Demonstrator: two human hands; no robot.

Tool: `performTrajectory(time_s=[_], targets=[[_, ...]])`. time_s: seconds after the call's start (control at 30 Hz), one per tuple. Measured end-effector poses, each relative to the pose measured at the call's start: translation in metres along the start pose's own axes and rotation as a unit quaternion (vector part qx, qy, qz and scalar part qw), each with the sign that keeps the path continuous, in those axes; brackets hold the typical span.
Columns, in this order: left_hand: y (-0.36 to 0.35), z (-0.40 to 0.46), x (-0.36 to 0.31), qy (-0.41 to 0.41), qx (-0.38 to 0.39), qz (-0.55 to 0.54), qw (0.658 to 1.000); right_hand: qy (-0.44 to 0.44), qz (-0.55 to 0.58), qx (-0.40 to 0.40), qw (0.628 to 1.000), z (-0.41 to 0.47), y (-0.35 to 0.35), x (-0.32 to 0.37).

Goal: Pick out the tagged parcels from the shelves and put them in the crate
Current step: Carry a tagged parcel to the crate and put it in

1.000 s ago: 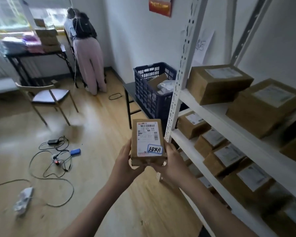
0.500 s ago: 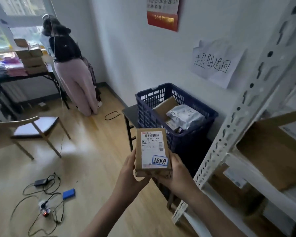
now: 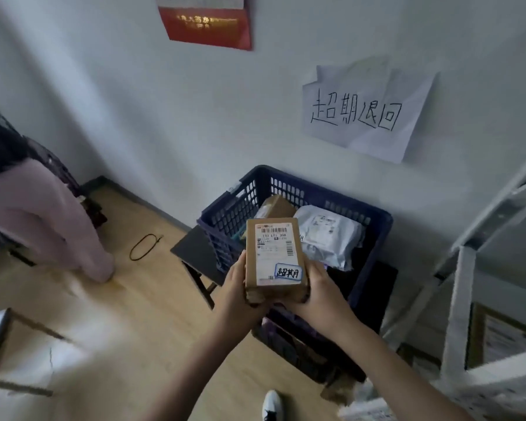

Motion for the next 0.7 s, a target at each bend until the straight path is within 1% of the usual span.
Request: performTrajectory(time_s=[0.07, 0.13, 0.3, 0.37, 0.5, 0.6, 0.7], targets=[[-0.004, 0.041, 0.014, -0.016, 0.031, 0.011, 0.999, -0.005, 0.001, -0.018, 1.000, 0.030, -0.001, -0.008], [-0.014, 0.078, 0.030, -0.002, 0.082, 0.011, 0.997, -0.019, 0.003, -0.028, 0.999, 0.057, 0.000, -0.021], [-0.033, 0.128, 0.067, 0.027, 0.191, 0.000, 0.981, -0.101, -0.038, -0.039, 0.993, 0.093, 0.003, -0.050], [-0.039, 0.140, 0.082, 0.027, 0.236, 0.016, 0.971, -0.127, -0.031, -0.033, 0.991, 0.098, 0.002, -0.061], [-0.052, 0.165, 0.106, 0.061, 0.305, 0.035, 0.950, -0.161, -0.053, -0.029, 0.985, 0.104, 0.001, -0.079], [-0.064, 0.175, 0.121, 0.067, 0.372, 0.051, 0.924, -0.191, -0.080, -0.025, 0.978, 0.104, -0.002, -0.090], [-0.068, 0.184, 0.133, 0.061, 0.414, 0.080, 0.905, -0.223, -0.084, -0.007, 0.971, 0.104, -0.006, -0.097]])
Point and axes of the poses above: each hand's wrist, its own z-axis towards the middle knuckle, its own y-axis out of the back of the hand, x = y × z, the point moved 3 cm from there along z, towards the middle knuckle, and after that the axes turned 4 degrees about -y, right-handed, at the moved point
